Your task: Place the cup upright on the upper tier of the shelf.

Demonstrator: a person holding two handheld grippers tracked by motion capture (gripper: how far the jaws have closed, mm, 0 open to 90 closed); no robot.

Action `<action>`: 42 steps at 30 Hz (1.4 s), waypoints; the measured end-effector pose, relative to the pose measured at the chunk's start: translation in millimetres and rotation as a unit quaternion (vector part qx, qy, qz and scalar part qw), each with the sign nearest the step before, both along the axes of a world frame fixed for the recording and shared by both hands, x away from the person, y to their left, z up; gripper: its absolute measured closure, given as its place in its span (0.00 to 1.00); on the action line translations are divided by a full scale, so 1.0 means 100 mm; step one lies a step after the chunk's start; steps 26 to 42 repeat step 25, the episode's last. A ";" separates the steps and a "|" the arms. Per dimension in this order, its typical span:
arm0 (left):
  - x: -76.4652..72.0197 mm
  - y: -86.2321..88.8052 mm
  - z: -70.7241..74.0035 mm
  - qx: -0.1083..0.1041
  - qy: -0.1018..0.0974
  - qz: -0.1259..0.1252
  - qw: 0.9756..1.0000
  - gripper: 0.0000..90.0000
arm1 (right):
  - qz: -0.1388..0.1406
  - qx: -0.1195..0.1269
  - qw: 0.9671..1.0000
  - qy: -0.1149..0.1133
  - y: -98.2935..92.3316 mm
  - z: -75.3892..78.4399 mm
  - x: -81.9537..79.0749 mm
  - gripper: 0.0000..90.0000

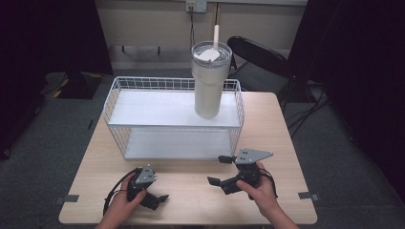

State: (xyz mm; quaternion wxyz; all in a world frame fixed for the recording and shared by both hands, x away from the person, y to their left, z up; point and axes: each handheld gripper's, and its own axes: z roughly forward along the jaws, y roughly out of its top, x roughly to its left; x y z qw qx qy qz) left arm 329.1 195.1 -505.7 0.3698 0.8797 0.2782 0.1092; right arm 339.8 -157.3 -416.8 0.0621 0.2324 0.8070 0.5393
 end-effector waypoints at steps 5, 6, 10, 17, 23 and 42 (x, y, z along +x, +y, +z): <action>0.00 0.00 0.00 0.000 0.000 0.000 1.000 0.00 | -0.004 -0.011 1.000 0.003 -0.07 -0.13 0.01 0.14; 0.00 0.00 0.00 0.000 0.000 0.000 1.000 0.00 | -0.005 -0.013 1.000 0.003 -0.08 -0.16 0.01 0.14; 0.00 0.00 0.00 0.000 0.000 0.000 1.000 0.00 | -0.013 -0.018 1.000 0.012 -0.14 -0.27 0.02 0.14; 0.00 0.00 0.00 0.000 0.000 0.000 1.000 0.00 | -0.017 -0.032 0.999 0.016 -0.21 -0.46 -0.01 0.15; 0.00 0.00 0.00 0.000 0.000 0.000 1.000 0.00 | -0.021 -0.048 0.999 0.006 -0.26 -0.56 -0.04 0.14; 0.00 0.00 0.00 0.000 0.000 0.000 1.000 0.00 | -0.020 -0.057 0.998 0.009 -0.27 -0.58 -0.05 0.14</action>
